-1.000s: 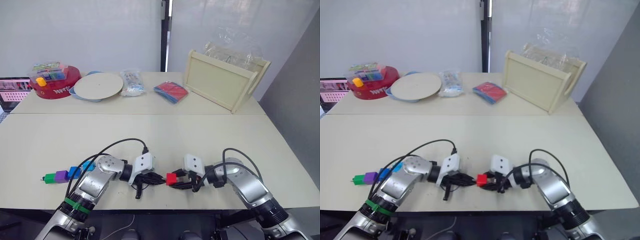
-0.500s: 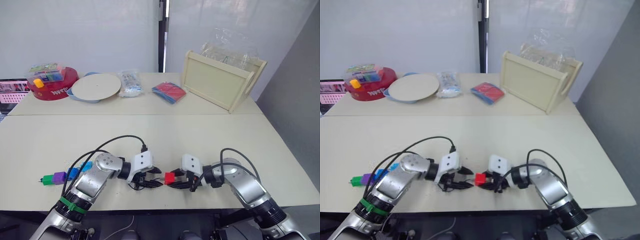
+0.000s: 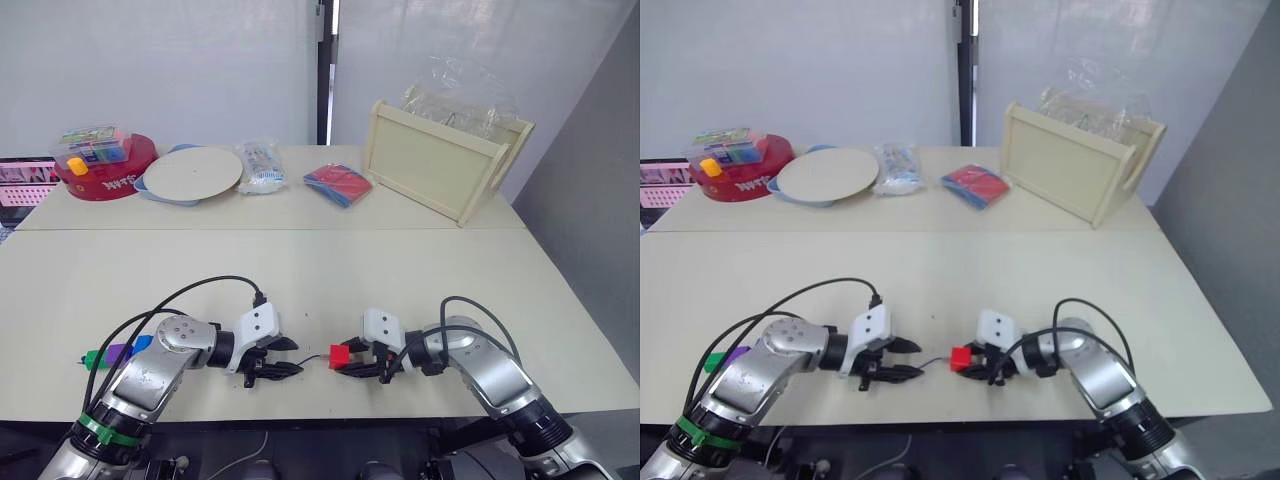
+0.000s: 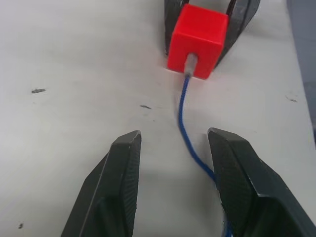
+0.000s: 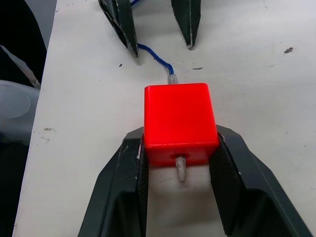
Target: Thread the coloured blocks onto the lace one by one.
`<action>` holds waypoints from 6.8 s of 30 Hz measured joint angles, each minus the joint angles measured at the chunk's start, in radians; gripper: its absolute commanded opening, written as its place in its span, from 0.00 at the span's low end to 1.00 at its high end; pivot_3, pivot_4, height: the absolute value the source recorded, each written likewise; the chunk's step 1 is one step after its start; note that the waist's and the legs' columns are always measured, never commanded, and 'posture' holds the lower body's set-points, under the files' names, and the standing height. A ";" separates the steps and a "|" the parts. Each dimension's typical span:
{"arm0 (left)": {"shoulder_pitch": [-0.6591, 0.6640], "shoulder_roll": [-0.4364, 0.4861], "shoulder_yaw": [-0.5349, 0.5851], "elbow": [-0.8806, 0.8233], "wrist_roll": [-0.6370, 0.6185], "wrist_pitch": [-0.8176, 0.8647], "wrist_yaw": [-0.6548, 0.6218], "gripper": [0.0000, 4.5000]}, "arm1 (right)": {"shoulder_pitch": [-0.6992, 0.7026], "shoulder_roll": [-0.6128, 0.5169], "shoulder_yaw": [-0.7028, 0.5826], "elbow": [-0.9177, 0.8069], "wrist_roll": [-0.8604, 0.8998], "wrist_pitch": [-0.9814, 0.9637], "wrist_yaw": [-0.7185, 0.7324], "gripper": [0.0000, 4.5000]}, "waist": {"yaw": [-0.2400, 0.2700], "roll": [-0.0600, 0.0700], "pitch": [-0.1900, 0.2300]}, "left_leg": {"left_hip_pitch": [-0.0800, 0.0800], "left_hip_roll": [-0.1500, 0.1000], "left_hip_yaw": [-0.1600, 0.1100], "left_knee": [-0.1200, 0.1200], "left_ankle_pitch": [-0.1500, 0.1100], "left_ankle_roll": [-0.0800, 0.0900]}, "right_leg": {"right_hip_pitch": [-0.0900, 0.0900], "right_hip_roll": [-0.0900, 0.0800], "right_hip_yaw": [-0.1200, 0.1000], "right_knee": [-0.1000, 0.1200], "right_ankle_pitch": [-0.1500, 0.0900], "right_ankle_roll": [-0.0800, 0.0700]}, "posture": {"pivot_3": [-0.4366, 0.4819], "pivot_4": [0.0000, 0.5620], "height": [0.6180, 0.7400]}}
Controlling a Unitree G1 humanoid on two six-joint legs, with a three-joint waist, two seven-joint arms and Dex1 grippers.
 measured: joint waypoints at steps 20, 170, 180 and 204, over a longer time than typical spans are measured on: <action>-0.025 -0.057 -0.069 0.043 0.041 -0.092 0.032 0.00 | 0.009 -0.010 -0.006 -0.017 0.002 0.016 -0.007 0.26 | 0.005 0.000 0.000 | 0.000 0.000 0.000 0.000 0.000 0.000 | 0.001 0.000 0.000 -0.001 0.000 0.000 | 0.48 0.27 1.00; -0.126 -0.031 -0.095 0.175 0.065 -0.193 -0.076 0.27 | 0.065 -0.199 -0.114 -0.131 0.071 0.120 -0.058 0.00 | 0.010 0.000 0.000 | 0.001 -0.001 0.000 -0.004 0.000 0.000 | 0.003 -0.001 -0.001 -0.007 0.000 0.001 | 0.48 0.27 1.00; 0.052 0.355 0.125 0.271 0.039 -0.373 -0.171 0.27 | 0.087 -0.213 -0.119 -0.145 0.085 0.115 -0.032 0.00 | -0.022 0.001 0.001 | 0.006 0.001 0.001 -0.012 0.000 0.001 | 0.003 0.001 0.000 -0.007 0.000 0.000 | 0.48 0.27 1.00; -0.054 0.505 0.158 0.245 0.046 -0.248 -0.320 0.70 | 0.072 -0.169 -0.053 -0.176 0.081 0.131 -0.001 0.00 | 0.004 0.001 0.002 | -0.006 0.000 0.001 -0.008 0.000 0.000 | -0.008 0.000 0.000 -0.004 0.000 0.000 | 0.48 0.27 1.00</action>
